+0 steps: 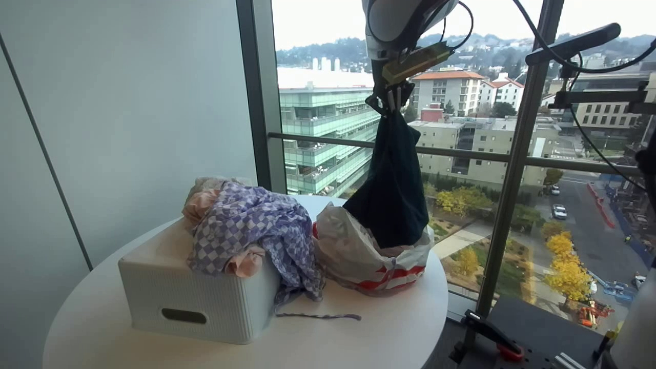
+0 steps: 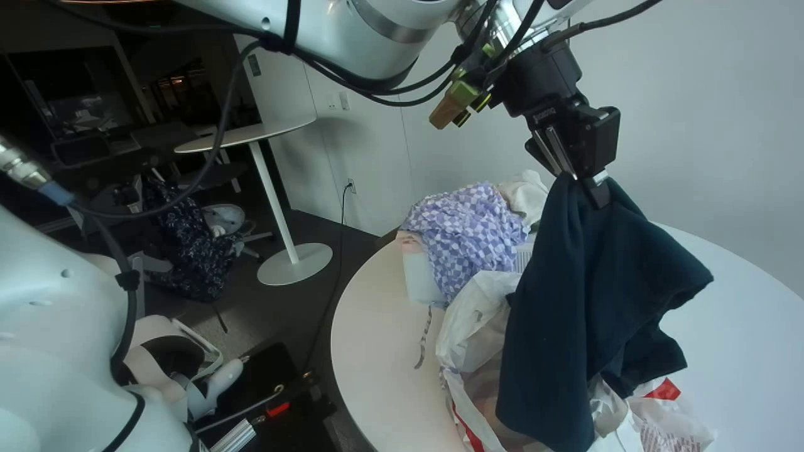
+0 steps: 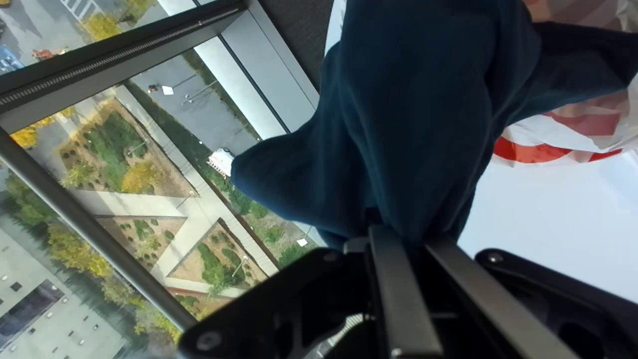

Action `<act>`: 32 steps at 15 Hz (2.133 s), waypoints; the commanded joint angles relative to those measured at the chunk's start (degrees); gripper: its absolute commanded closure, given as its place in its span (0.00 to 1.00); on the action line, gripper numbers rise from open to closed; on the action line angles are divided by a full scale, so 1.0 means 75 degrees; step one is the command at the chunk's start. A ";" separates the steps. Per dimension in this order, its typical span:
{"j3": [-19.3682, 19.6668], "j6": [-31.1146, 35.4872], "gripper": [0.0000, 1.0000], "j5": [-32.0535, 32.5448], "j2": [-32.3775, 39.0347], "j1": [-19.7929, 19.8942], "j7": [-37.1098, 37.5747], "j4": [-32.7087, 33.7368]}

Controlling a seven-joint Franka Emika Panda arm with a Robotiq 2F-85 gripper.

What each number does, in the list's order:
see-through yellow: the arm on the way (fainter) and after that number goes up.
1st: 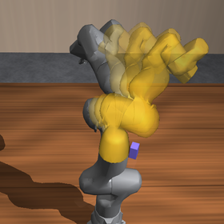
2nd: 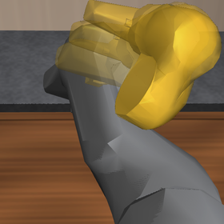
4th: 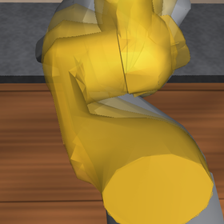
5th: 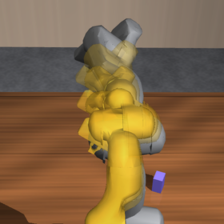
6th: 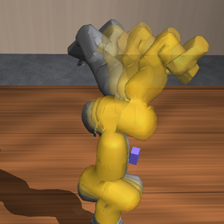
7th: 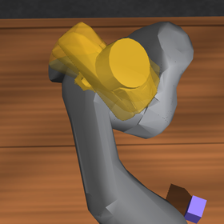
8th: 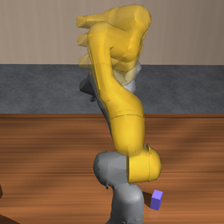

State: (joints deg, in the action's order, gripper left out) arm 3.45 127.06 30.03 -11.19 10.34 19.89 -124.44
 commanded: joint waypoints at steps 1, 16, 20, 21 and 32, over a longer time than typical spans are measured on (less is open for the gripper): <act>-0.0211 -0.0047 0.99 -0.0233 -0.0011 -0.0428 -0.0923 -0.0367; -0.0184 -0.1437 0.99 -0.1289 0.2438 -0.1017 -0.2778 -0.0323; -0.0190 -0.0253 0.99 -0.1596 0.3140 -0.1064 -0.2571 -0.0387; -0.0174 0.0151 0.99 -0.1426 0.3338 -0.1127 -0.2329 -0.0385; 0.0701 0.1711 0.99 -0.0135 0.5412 -0.1811 -0.0345 0.0423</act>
State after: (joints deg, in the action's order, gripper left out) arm 7.06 138.40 28.43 26.56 -1.20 14.88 -124.89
